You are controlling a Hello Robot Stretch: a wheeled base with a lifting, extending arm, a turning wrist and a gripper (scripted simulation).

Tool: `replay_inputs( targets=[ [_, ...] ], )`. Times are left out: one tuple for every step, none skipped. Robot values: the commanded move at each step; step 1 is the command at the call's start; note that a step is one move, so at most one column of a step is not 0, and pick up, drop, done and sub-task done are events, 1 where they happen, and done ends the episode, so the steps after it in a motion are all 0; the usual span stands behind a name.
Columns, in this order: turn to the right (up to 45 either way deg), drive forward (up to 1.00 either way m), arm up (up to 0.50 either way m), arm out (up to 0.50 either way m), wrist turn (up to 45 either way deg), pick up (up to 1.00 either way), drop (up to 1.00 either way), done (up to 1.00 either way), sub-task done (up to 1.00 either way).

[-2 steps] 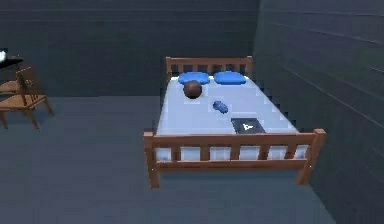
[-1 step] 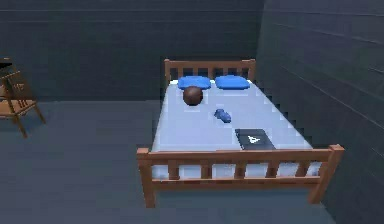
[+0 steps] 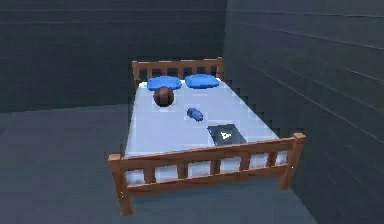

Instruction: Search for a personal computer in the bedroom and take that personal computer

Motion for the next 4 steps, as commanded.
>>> replay_inputs(
  targets=[
    [0.0,0.35,0.00,0.00,0.0,0.00,0.00,0.00,0.00],
    [-45.0,0.00,0.00,0.00,0.0,0.00,0.00,0.00,0.00],
    [-27.0,0.00,0.00,0.00,0.0,0.00,0.00,0.00,0.00],
    [45.0,0.00,0.00,0.00,0.0,0.00,0.00,0.00,0.00]
  ],
)
